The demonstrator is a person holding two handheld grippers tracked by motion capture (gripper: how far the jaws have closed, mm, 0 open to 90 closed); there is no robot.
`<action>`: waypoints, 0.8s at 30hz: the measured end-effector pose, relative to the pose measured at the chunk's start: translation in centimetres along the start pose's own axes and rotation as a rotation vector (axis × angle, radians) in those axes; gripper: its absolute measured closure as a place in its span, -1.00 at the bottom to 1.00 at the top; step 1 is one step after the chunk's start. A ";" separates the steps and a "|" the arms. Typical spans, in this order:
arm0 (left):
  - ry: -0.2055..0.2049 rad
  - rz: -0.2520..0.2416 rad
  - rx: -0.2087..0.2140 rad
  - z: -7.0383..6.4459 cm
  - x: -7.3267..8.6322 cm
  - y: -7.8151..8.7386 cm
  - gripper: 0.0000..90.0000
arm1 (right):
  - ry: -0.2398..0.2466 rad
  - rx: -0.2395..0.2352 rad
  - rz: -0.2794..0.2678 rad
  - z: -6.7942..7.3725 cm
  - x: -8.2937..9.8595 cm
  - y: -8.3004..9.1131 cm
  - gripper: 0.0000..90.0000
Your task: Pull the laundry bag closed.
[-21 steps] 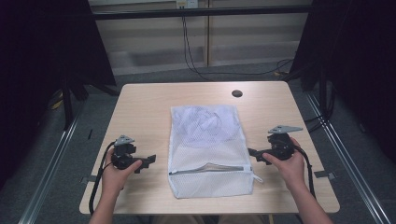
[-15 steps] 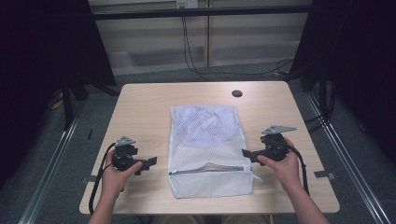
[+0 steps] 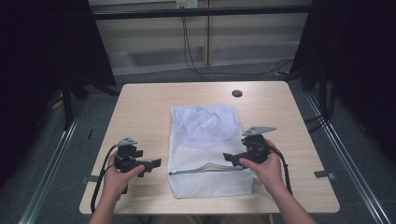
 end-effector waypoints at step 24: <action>-0.004 -0.016 0.026 -0.9 -0.5 0.1 -0.97 | 0.063 -0.093 0.044 6.3 -2.5 -2.4 -0.88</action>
Point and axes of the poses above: each handheld gripper's, and its own axes: y roughly backward along the jaws, x roughly out of its underside, z roughly to its left, the point moved 4 cm from there along -y, roughly forward along the jaws, and after that the axes turned 14 degrees about x, right-handed, at the moved point
